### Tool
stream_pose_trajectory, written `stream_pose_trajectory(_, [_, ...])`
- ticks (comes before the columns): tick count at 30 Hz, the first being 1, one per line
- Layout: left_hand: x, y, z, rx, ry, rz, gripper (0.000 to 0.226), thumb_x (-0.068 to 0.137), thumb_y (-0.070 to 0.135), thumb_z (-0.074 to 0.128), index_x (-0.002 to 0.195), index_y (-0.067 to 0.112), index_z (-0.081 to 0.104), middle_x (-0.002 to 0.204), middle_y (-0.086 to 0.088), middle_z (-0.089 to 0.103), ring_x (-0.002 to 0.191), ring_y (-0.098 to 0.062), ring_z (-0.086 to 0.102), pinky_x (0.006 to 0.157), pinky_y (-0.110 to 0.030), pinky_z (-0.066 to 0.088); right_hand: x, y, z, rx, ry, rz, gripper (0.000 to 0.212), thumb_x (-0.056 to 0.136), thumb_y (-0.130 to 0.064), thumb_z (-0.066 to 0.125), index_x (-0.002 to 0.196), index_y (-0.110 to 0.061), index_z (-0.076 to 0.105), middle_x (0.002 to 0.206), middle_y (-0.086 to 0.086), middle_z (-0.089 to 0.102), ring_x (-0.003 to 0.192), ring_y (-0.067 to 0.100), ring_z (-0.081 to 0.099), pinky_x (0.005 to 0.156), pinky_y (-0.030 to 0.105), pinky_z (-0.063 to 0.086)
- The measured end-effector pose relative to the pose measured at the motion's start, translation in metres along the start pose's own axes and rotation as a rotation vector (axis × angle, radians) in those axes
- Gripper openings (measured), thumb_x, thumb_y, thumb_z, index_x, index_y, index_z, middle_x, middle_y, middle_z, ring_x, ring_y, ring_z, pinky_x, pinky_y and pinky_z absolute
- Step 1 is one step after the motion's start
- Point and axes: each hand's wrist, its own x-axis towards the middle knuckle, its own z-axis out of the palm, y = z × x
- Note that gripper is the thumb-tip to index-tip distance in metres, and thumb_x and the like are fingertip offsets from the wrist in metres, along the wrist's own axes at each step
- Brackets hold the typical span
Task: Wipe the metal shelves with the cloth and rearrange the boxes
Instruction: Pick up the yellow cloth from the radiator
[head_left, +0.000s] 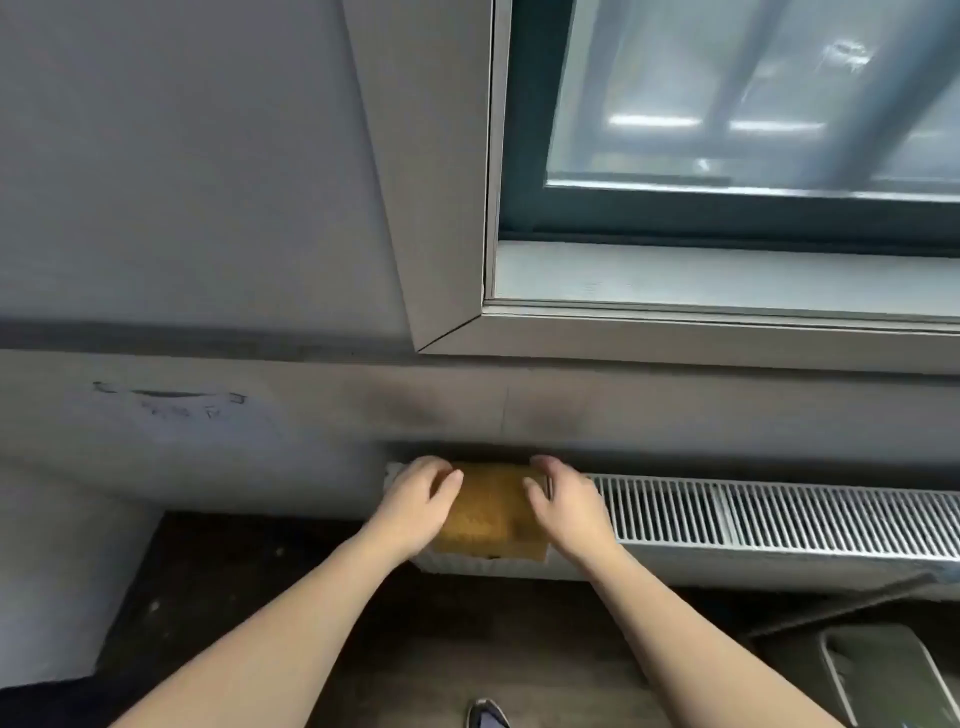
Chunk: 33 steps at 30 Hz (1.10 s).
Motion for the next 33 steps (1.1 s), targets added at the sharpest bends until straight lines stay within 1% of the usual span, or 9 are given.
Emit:
stream_pose_trajectory(2, [0.012,-0.008,0.005,0.231,-0.033,0.065,0.052,0.105,0.051,0.036,0.147,0.023,0.046,0.157,0.001,0.039,0.146,-0.017,0.030,0.121,-0.037,0.026,0.012,0.007,0.005,-0.155,-0.040,-0.032,0.048,0.101,-0.040,0.053,0.145,-0.019,0.051,0.139,0.006,0.060,0.128,0.026,0.055,0.105,0.037,0.045])
stream_pose_trajectory(6, [0.026,-0.017,0.011,0.421,-0.127,0.039,0.053,0.104,0.057,0.029,0.152,0.036,0.034,0.165,0.000,0.019,0.154,-0.024,0.011,0.125,-0.047,0.013,0.031,0.015,0.011,-0.408,-0.166,-0.010,0.054,0.104,-0.049,0.042,0.150,-0.021,0.043,0.145,0.011,0.054,0.137,0.033,0.044,0.116,0.044,0.034])
stream_pose_trajectory(11, [0.042,-0.020,0.015,0.623,-0.204,0.016,0.056,0.101,0.064,0.020,0.151,0.042,0.032,0.159,-0.003,0.031,0.149,-0.028,0.023,0.125,-0.051,0.009,0.050,0.020,0.015,-0.493,-0.316,0.008,0.055,0.105,-0.057,0.028,0.154,-0.033,0.036,0.152,0.010,0.047,0.146,0.038,0.032,0.123,0.056,0.016])
stream_pose_trajectory(17, [0.060,-0.016,0.019,0.710,-0.233,-0.045,0.064,0.096,0.075,0.013,0.152,0.047,0.026,0.157,-0.006,0.037,0.147,-0.034,0.028,0.120,-0.064,0.005,0.059,0.023,0.023,-0.451,-0.301,-0.039,0.049,0.106,-0.053,0.029,0.148,-0.035,0.043,0.145,0.008,0.054,0.140,0.035,0.041,0.122,0.056,0.020])
stream_pose_trajectory(19, [0.061,-0.019,0.021,0.704,-0.232,-0.074,0.066,0.095,0.076,0.013,0.152,0.046,0.029,0.155,-0.007,0.040,0.146,-0.034,0.030,0.119,-0.065,0.008,0.059,0.022,0.026,-0.420,-0.274,-0.038,0.046,0.106,-0.050,0.035,0.145,-0.031,0.050,0.143,0.007,0.056,0.137,0.033,0.045,0.121,0.054,0.023])
stream_pose_trajectory(22, [0.063,-0.020,0.022,0.646,-0.184,-0.064,0.063,0.098,0.069,0.018,0.147,0.038,0.042,0.151,-0.004,0.045,0.143,-0.030,0.036,0.118,-0.063,0.018,0.055,0.020,0.029,-0.306,-0.200,-0.055,0.042,0.104,-0.042,0.044,0.138,-0.022,0.059,0.137,0.008,0.060,0.128,0.031,0.053,0.114,0.048,0.037])
stream_pose_trajectory(27, [0.050,-0.020,0.022,0.491,-0.052,0.019,0.051,0.105,0.050,0.029,0.148,0.029,0.046,0.150,0.001,0.047,0.140,-0.022,0.041,0.121,-0.055,0.012,0.040,0.010,0.025,-0.104,-0.077,-0.095,0.034,0.101,-0.023,0.055,0.132,-0.014,0.065,0.135,0.007,0.061,0.120,0.026,0.060,0.102,0.035,0.048])
stream_pose_trajectory(30, [0.031,-0.024,0.026,0.270,0.098,0.116,0.043,0.104,0.039,0.042,0.143,0.025,0.054,0.139,0.002,0.057,0.128,-0.019,0.053,0.117,-0.043,0.031,0.028,0.002,0.022,-0.037,0.001,-0.100,0.029,0.097,-0.012,0.061,0.124,-0.012,0.070,0.127,0.006,0.066,0.115,0.023,0.062,0.099,0.031,0.048])
stream_pose_trajectory(33, [0.011,-0.022,0.025,0.033,0.221,0.121,0.033,0.101,0.027,0.056,0.132,0.022,0.065,0.129,0.003,0.062,0.118,-0.018,0.057,0.104,-0.035,0.047,0.018,-0.013,0.017,0.071,0.054,-0.054,0.026,0.094,-0.007,0.063,0.118,-0.016,0.070,0.119,0.004,0.068,0.109,0.022,0.065,0.097,0.035,0.053])
